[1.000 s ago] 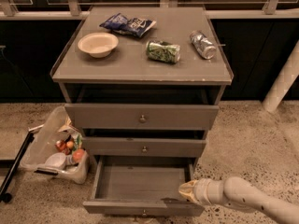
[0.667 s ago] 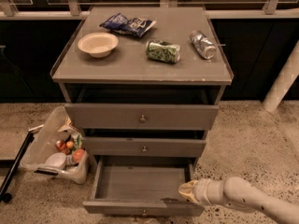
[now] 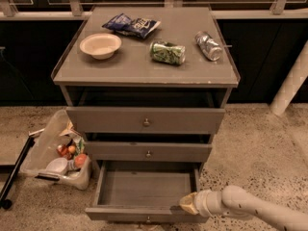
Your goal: Close bottom drawer
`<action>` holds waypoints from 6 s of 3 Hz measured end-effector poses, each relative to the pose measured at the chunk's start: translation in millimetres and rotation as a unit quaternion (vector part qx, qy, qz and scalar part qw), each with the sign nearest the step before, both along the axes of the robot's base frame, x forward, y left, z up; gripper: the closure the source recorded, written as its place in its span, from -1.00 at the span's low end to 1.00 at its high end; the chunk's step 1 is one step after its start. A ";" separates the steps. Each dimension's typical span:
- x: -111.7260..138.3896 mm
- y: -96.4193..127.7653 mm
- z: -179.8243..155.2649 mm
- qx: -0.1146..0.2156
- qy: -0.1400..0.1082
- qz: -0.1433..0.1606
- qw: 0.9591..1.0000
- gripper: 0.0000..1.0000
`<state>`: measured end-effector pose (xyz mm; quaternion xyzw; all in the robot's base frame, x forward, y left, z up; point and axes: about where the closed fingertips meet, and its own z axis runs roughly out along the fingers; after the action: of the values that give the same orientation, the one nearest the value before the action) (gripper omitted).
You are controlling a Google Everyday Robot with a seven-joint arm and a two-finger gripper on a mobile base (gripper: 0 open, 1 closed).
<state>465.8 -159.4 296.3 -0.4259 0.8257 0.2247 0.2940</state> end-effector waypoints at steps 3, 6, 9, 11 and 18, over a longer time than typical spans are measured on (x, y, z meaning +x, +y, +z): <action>-42.7 37.0 -65.9 0.041 0.005 0.089 0.995 1.00; -46.9 46.4 -127.3 0.029 0.001 0.104 0.994 1.00; -46.5 46.6 -127.5 0.028 0.000 0.104 0.994 -0.31; -32.4 53.8 -119.5 0.035 -0.023 0.112 0.993 -1.00; 169.6 29.1 -107.9 -0.028 -0.136 0.055 0.989 0.16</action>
Offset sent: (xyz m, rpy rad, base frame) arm -0.0402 0.0344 -0.0787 0.1000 0.0068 0.1863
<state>635.4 -130.3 188.3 -0.5050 0.7594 0.1575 0.3789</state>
